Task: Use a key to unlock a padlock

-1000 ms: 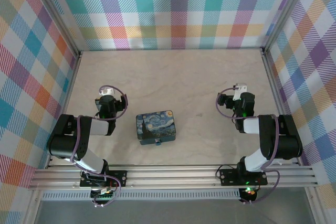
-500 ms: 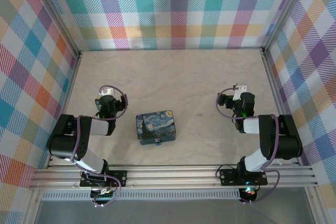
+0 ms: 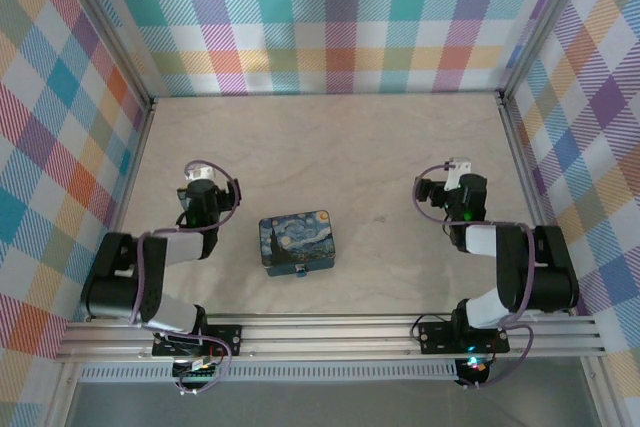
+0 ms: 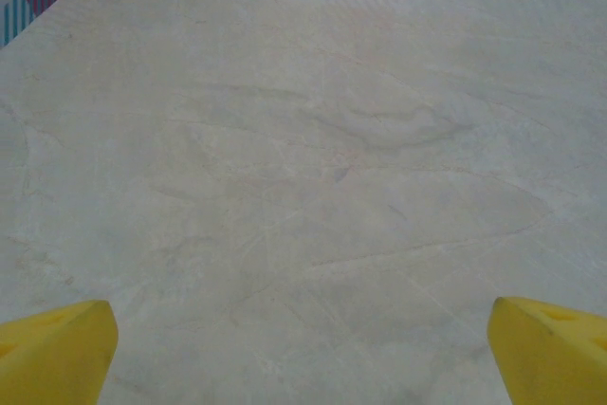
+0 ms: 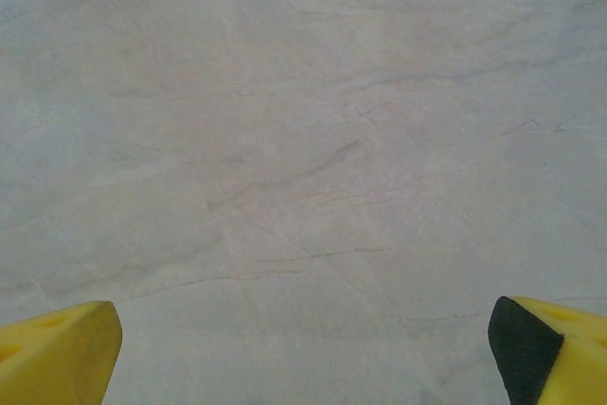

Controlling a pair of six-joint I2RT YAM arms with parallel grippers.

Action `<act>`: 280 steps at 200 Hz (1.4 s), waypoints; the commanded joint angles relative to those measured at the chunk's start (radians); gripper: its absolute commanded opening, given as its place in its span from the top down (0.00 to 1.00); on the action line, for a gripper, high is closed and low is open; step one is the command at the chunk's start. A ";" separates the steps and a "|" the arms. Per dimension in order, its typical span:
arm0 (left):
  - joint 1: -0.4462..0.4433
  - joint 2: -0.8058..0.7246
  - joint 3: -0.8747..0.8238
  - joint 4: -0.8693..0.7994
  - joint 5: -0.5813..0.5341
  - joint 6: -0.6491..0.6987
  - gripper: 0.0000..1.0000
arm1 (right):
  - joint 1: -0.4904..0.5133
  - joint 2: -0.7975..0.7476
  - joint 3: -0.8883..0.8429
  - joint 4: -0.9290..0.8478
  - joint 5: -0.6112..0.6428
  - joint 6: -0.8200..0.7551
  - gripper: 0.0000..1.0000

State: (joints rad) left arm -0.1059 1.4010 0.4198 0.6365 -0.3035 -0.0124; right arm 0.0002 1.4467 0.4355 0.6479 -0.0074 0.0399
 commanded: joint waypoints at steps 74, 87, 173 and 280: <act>0.004 -0.230 0.287 -0.590 0.366 -0.526 0.00 | 0.015 -0.169 0.389 -0.899 -0.257 0.384 0.00; -0.005 -0.233 0.285 -0.607 0.436 -0.585 0.00 | 0.048 -0.160 0.416 -0.986 -0.272 0.397 0.03; -0.166 -0.270 0.290 -0.747 0.535 -0.665 0.00 | 0.344 0.108 0.616 -1.391 -0.108 0.313 0.26; -0.186 -0.295 0.295 -0.802 0.479 -0.650 0.00 | 0.423 0.369 0.774 -1.399 0.019 0.328 0.52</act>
State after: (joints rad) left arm -0.2806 1.1297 0.6918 -0.1230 0.1982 -0.6659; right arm 0.4206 1.7874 1.1759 -0.7376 -0.0101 0.3614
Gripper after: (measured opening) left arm 0.997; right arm 0.509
